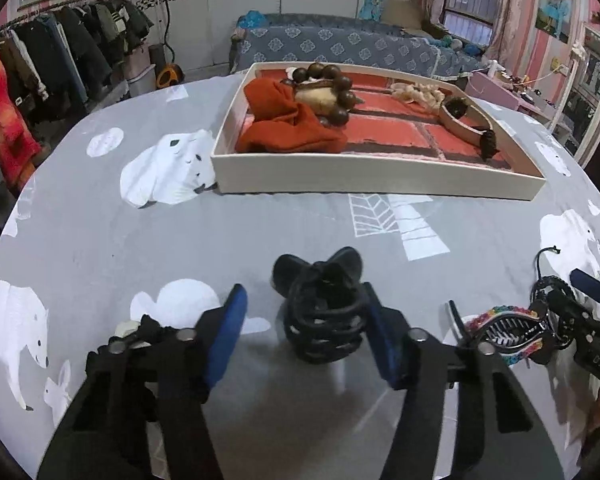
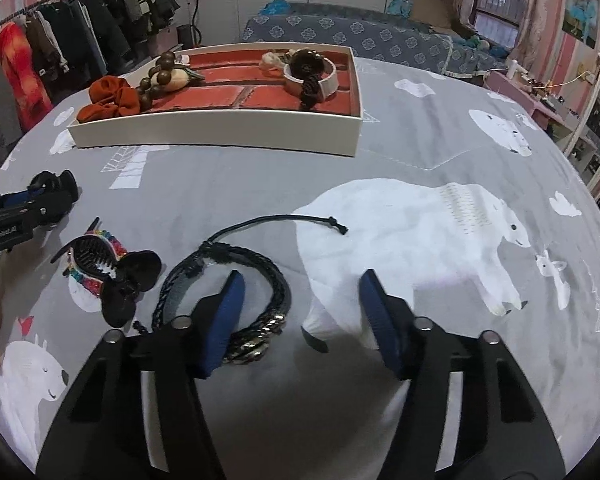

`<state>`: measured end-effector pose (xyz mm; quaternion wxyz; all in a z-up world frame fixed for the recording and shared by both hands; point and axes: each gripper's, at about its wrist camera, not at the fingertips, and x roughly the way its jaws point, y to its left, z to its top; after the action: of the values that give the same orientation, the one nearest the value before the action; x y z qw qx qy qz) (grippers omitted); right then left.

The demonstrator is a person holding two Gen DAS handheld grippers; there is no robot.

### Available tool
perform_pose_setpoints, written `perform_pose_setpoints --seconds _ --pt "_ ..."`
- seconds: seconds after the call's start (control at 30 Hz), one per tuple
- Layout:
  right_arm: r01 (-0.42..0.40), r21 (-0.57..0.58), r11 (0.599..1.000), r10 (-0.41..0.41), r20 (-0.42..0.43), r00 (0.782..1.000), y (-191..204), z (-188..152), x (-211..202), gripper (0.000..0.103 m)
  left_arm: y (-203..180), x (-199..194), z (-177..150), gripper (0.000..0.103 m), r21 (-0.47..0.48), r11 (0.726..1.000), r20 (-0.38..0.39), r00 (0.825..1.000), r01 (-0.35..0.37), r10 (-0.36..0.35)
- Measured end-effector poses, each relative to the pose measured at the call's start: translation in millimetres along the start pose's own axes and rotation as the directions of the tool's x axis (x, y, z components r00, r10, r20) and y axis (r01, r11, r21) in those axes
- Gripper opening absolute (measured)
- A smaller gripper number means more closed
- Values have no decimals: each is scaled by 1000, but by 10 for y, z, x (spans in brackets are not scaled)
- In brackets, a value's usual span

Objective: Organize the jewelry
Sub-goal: 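Grasp the black claw clip with the left tool while the right tool grasps the braided leather bracelet, then carry the claw clip and leather bracelet over the tray and lower them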

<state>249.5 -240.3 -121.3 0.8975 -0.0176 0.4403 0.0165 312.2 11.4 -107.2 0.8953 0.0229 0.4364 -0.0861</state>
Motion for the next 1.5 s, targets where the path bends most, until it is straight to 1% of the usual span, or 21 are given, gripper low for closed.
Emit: perform_pose_setpoints --seconds 0.03,0.07,0.1,0.2,0.23,0.27,0.4,0.5,0.6,0.73,0.87,1.0,1.03,1.13,1.3,1.4,1.5 --pt "-7 0 1000 7 1 1000 5 3 -1 50 -18 -12 -1 45 8 1000 4 1000 3 -3" --pt "-16 1 1000 16 3 1000 12 6 -5 44 -46 -28 -8 42 22 1000 10 1000 8 -9" --pt "-24 4 1000 24 4 1000 11 9 -8 40 -64 -35 -10 38 30 1000 13 1000 10 -10" --pt "-39 16 999 39 8 999 1 15 -10 25 -93 -40 -18 37 41 999 18 1000 4 -5" --pt "-41 19 999 40 11 999 -5 21 -15 16 -88 -42 -17 37 37 999 19 1000 7 -7" --pt "-38 20 999 37 13 999 -5 26 -18 13 -81 -47 -15 37 31 999 21 1000 7 -8" --pt "-31 16 999 31 25 999 -4 42 -36 10 -63 -52 -3 36 24 1000 26 1000 3 -4" --pt "-28 27 999 26 58 998 -35 73 -99 7 -19 -98 23 36 7 1000 40 999 1 -1" --pt "-35 51 998 30 98 995 -92 124 -194 7 -5 -200 64 36 6 1000 77 997 -19 19" --pt "-37 57 998 28 148 989 -118 224 -347 7 -38 -336 152 36 14 1000 114 993 -12 10" --pt "-42 48 998 33 178 983 -112 385 -458 7 -108 -481 306 36 32 999 158 987 -6 0" --pt "-31 33 999 23 217 976 -92 633 -539 7 -152 -546 557 36 28 1000 196 981 6 -11" --pt "-29 32 999 21 229 973 -93 707 -556 7 -166 -545 661 36 23 1000 207 978 13 -18" --pt "-28 39 999 17 259 966 -104 975 -567 7 -206 -507 854 36 23 999 222 975 28 -32" --pt "-20 54 998 3 292 956 -108 1358 -428 7 -300 -306 1197 36 13 998 220 974 59 -61" --pt "-15 62 998 -4 299 954 -109 1471 -269 7 -339 -173 1313 36 11 997 220 973 71 -72" --pt "4 58 998 -21 291 956 -104 1493 -77 7 -377 11 1367 36 18 998 216 974 64 -66"
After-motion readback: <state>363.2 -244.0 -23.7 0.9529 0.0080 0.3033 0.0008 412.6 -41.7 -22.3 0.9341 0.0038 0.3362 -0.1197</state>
